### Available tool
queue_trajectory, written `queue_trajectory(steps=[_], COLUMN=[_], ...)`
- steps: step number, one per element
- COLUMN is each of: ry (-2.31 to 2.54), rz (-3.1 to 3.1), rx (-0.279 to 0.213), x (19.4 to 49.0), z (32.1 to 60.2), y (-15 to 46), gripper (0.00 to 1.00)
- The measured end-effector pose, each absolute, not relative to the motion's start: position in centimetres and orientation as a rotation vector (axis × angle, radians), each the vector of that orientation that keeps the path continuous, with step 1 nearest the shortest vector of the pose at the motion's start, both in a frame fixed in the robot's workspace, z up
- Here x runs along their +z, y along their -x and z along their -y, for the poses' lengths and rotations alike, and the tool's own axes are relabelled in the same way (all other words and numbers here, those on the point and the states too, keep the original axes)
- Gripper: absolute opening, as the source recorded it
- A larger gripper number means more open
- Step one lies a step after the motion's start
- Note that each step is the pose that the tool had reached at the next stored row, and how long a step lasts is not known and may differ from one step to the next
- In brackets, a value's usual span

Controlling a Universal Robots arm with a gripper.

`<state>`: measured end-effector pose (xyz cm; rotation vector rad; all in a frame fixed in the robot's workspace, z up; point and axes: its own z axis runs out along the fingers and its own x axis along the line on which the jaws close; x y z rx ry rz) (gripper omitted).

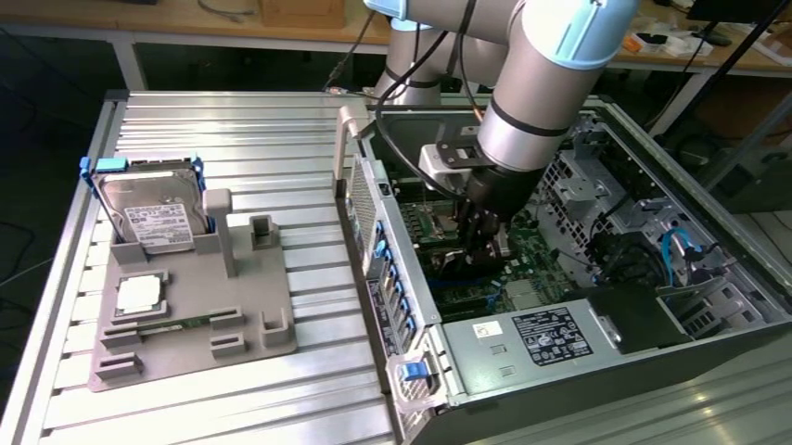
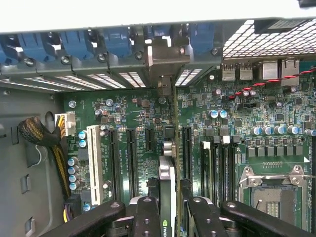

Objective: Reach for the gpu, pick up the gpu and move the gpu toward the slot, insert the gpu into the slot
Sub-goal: 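Insert the gpu into the slot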

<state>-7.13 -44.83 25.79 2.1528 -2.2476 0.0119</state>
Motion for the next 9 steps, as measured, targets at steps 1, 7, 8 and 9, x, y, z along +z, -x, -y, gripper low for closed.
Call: queue_trajectory(steps=[1,7,8,9], ry=[-2.153,-2.153,-2.153,-2.153], rz=[2.248,2.248,2.248,2.248], rx=[0.012,0.012,0.012,0.012], x=[25.81,26.21,26.28,26.32], z=[44.83,44.82,44.83,44.83], y=[7.13,7.13,7.13,7.13], gripper=[0.27,0.27,0.27,0.27])
